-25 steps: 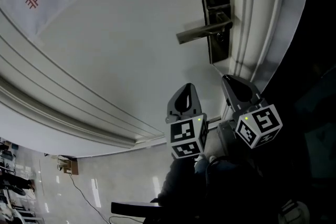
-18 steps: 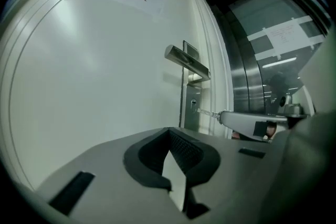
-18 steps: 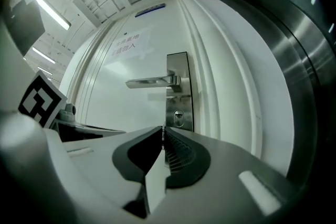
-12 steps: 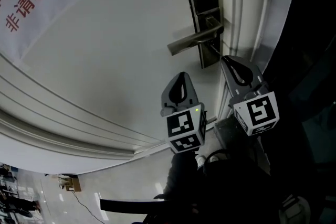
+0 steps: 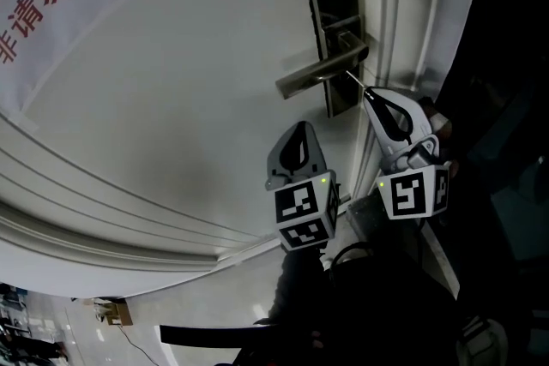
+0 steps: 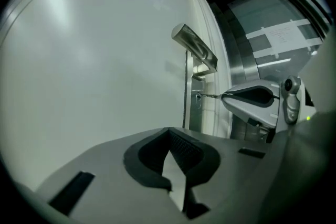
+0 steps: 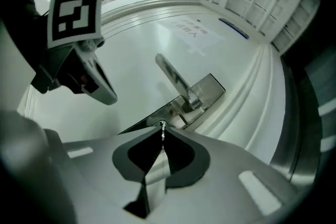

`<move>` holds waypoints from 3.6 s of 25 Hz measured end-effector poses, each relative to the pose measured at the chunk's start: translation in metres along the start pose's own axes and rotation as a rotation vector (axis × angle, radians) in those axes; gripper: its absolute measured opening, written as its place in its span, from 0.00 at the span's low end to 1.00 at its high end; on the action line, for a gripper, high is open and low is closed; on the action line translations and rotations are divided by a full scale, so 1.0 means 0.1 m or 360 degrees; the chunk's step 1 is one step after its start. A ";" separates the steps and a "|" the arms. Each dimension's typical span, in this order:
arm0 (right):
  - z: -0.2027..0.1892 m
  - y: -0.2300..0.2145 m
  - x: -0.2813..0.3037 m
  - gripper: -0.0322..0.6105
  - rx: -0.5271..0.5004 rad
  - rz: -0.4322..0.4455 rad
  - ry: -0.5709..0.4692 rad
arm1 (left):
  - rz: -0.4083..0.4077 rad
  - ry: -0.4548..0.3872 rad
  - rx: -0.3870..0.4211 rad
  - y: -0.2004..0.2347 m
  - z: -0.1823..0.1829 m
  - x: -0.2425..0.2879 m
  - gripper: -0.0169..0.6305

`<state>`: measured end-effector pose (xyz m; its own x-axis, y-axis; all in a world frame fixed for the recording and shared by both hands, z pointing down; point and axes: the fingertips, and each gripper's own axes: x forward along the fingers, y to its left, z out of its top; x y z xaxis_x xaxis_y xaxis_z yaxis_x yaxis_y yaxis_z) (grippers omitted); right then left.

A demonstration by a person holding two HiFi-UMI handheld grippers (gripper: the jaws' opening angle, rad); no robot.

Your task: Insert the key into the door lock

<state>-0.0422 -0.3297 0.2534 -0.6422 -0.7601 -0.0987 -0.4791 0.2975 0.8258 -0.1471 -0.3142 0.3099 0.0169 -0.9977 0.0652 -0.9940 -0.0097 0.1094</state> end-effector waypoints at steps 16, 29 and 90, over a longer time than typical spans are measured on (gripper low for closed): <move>-0.04 0.10 0.12 0.07 -0.0664 -0.0010 0.0185 | -0.0024 0.0037 -0.0020 0.04 -0.11 -0.01 0.03; -0.01 0.10 0.15 0.07 -0.0782 0.0004 0.0289 | -0.0065 0.0062 -0.0016 0.00 -0.17 -0.01 0.03; 0.00 0.09 0.30 0.07 -0.0855 0.0063 0.0344 | -0.0096 0.0082 -0.0040 0.05 -0.20 0.01 0.03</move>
<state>-0.0661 -0.3502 0.2583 -0.4895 -0.8720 0.0069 -0.0503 0.0362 0.9981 -0.1502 -0.3140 0.3301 0.0827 -0.9906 0.1088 -0.9879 -0.0671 0.1395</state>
